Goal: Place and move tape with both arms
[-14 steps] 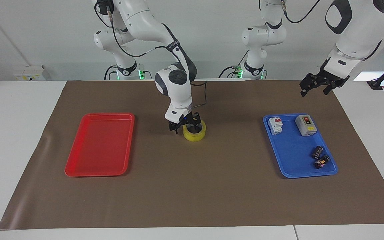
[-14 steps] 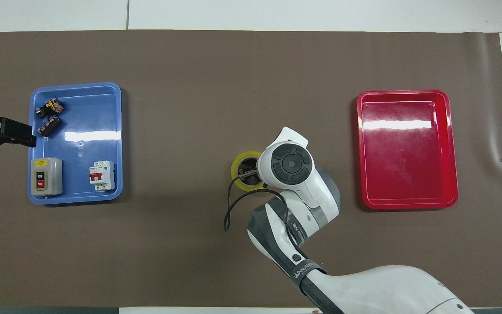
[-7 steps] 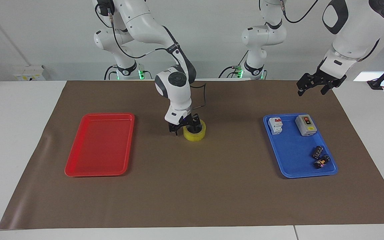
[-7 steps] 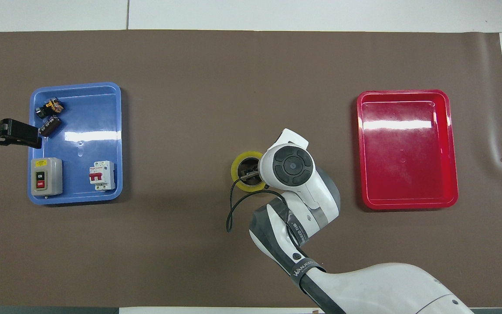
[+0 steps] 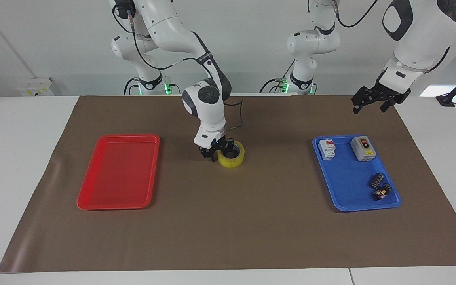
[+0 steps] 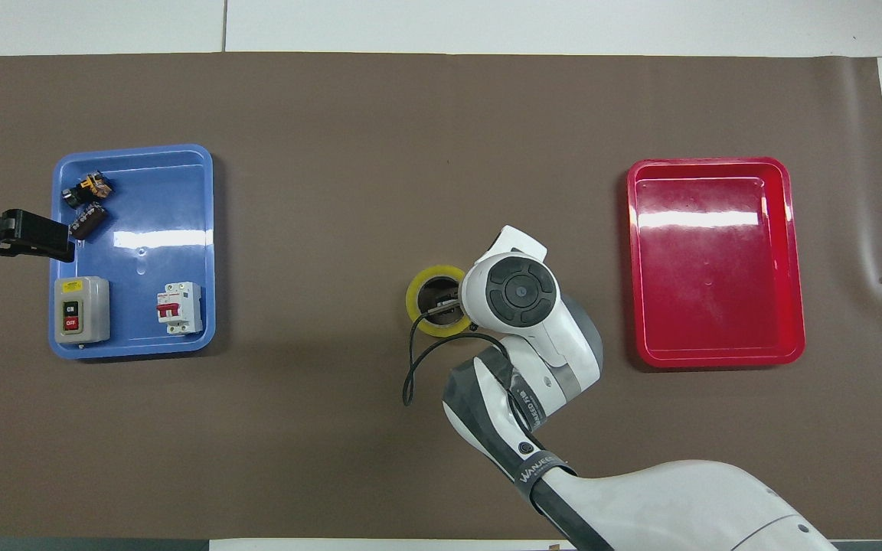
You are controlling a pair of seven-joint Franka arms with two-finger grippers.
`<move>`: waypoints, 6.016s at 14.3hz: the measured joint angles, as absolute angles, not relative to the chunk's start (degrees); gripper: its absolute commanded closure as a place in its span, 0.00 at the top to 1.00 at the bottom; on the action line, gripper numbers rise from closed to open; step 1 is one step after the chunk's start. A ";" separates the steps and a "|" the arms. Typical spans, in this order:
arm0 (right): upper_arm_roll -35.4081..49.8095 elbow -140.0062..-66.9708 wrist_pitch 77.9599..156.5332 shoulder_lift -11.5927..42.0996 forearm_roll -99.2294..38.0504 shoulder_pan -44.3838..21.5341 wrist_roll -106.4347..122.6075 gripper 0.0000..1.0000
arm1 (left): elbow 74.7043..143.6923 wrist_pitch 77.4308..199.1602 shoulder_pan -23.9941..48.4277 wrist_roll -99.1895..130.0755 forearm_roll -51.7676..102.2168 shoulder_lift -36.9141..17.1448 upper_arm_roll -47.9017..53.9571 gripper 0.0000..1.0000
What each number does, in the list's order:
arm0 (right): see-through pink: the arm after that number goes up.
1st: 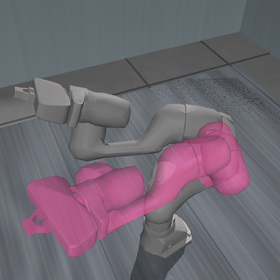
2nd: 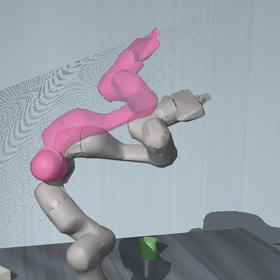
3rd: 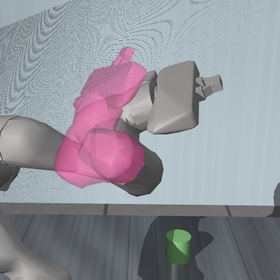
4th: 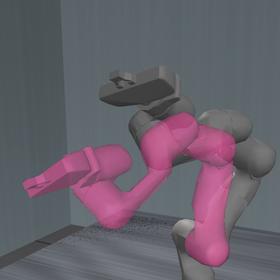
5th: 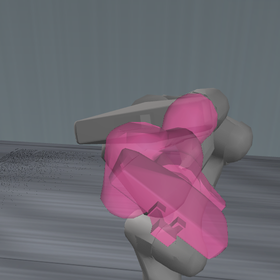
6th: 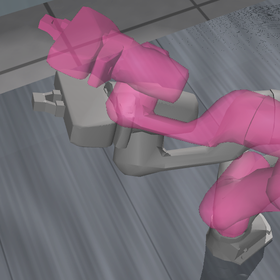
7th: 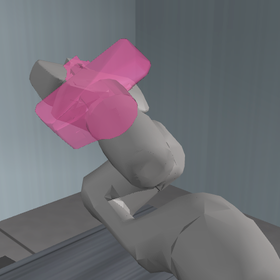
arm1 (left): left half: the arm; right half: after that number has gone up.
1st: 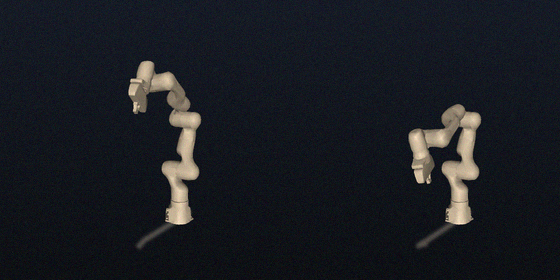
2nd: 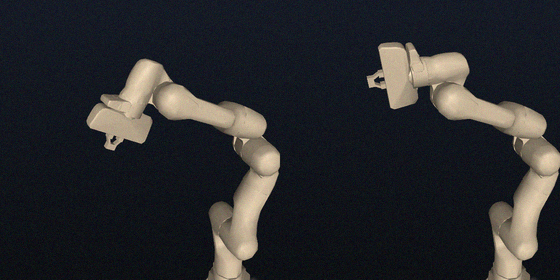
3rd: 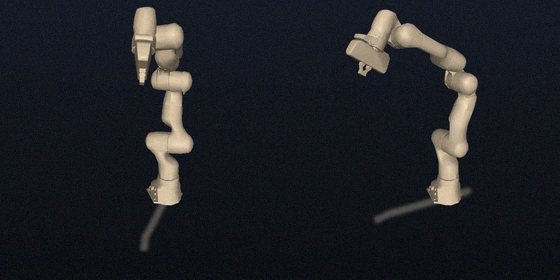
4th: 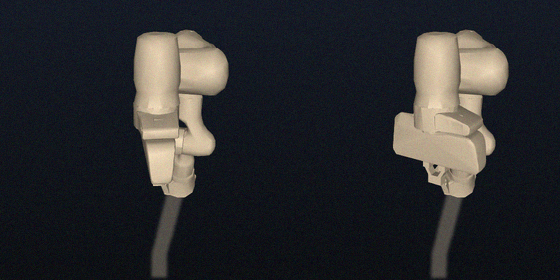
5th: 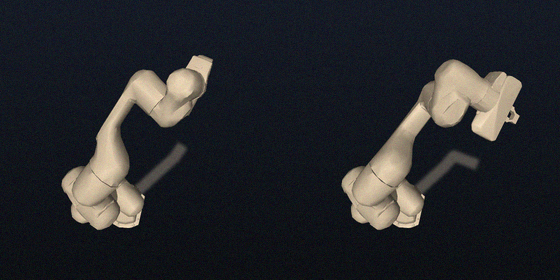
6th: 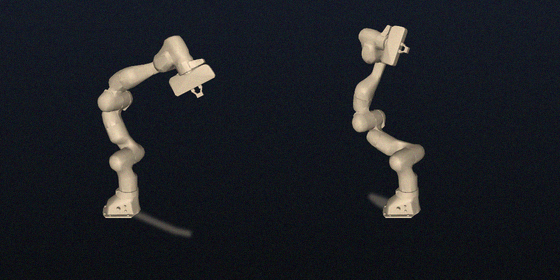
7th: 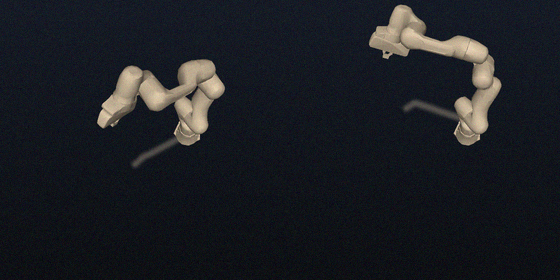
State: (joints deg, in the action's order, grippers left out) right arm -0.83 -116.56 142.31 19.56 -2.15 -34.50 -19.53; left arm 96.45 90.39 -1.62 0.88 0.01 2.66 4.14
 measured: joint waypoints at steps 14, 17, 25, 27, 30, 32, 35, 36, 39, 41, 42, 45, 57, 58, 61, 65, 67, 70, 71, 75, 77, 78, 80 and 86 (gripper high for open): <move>-1.36 -100.01 116.65 15.85 -3.07 -18.79 -11.67 0.00 | 96.54 90.31 -1.61 0.85 0.01 2.86 4.20 1.00; -1.53 -100.41 113.77 15.23 -3.07 -10.52 1.08 0.00 | 96.54 90.31 -1.60 0.85 0.01 2.86 4.22 1.00; -1.70 -111.88 125.33 13.91 -3.06 2.16 24.53 0.00 | 96.54 90.31 -1.60 0.85 0.01 2.86 4.22 1.00; -1.71 -114.68 128.95 13.62 -3.02 2.89 26.12 0.00 | 96.54 90.31 -1.60 0.85 0.01 2.86 4.22 1.00; -1.71 -117.10 132.27 13.50 -2.58 3.54 27.25 0.00 | 96.54 90.32 -1.61 0.85 0.01 2.86 4.22 1.00; -1.72 -118.58 133.92 13.37 -2.11 3.67 27.28 0.00 | 96.54 90.32 -1.61 0.85 0.01 2.86 4.22 1.00; -1.71 -120.84 136.35 13.09 -0.47 3.67 27.28 0.00 | 96.54 90.32 -1.61 0.85 0.01 2.86 4.22 1.00; -1.71 -121.37 136.89 12.97 0.18 3.67 27.28 0.00 | 96.54 90.32 -1.61 0.85 0.01 2.86 4.22 1.00; -1.71 -122.30 138.42 12.46 1.11 3.67 27.28 0.00 | 96.54 90.33 -1.63 0.85 0.01 2.86 4.22 1.00; -1.71 -122.78 139.21 12.43 1.12 3.67 27.28 0.00 | 96.54 90.33 -1.63 0.85 0.01 2.86 4.22 1.00; -1.71 -123.15 139.87 12.50 1.12 3.67 27.28 0.01 | 96.54 90.33 -1.64 0.85 0.01 2.86 4.22 1.00; -1.71 -123.38 140.32 12.63 1.12 3.69 27.28 1.00 | 96.54 90.33 -1.66 0.85 0.01 2.86 4.21 1.00; -0.84 -108.32 116.50 4.11 1.13 1.54 3.13 1.00 | 96.54 90.33 -1.68 0.85 0.01 2.86 4.21 1.00; -0.80 -108.25 114.60 2.57 1.13 0.82 0.28 1.00 | 96.54 90.33 -1.68 0.85 0.01 2.86 4.21 1.00; -0.65 -107.62 109.14 -2.13 1.14 -0.66 -4.82 1.00 | 96.54 90.33 -1.68 0.85 0.01 2.86 4.21 1.00; -0.95 -98.98 96.19 -5.38 1.13 -0.27 -5.26 1.00 | 96.54 90.33 -1.69 0.85 0.01 2.87 4.21 1.00; -1.30 -94.44 90.61 -5.44 1.12 -0.26 -5.31 1.00 | 96.54 90.33 -1.70 0.85 0.01 2.87 4.21 1.00; -1.40 -91.11 84.57 -5.81 1.12 -0.26 -7.73 1.00 | 96.54 90.33 -1.71 0.85 0.01 2.87 4.21 1.00; -1.40 -91.07 84.03 -6.03 1.12 -0.26 -8.21 1.00 | 96.54 90.33 -1.71 0.85 0.01 2.87 4.21 1.00; -1.41 -91.48 83.59 -6.12 1.12 -0.26 -8.38 1.00 | 96.54 90.33 -1.71 0.85 0.01 2.87 4.21 1.00; -1.39 -91.53 83.59 -6.12 1.14 -0.29 -7.21 1.00 | 96.54 90.33 -1.72 0.85 0.01 2.87 4.21 1.00; -1.36 -91.53 83.59 -6.12 1.15 -0.35 -6.50 1.00 | 96.54 90.33 -1.72 0.85 0.01 2.87 4.21 1.00; -1.04 -91.53 83.60 -6.12 1.67 -0.43 -5.78 1.00 | 96.54 90.33 -1.72 0.85 0.01 2.87 4.21 1.00; 0.31 -91.53 83.60 -6.11 3.15 -1.11 -4.88 1.00 | 96.54 90.33 -1.72 0.85 0.01 2.87 4.21 1.00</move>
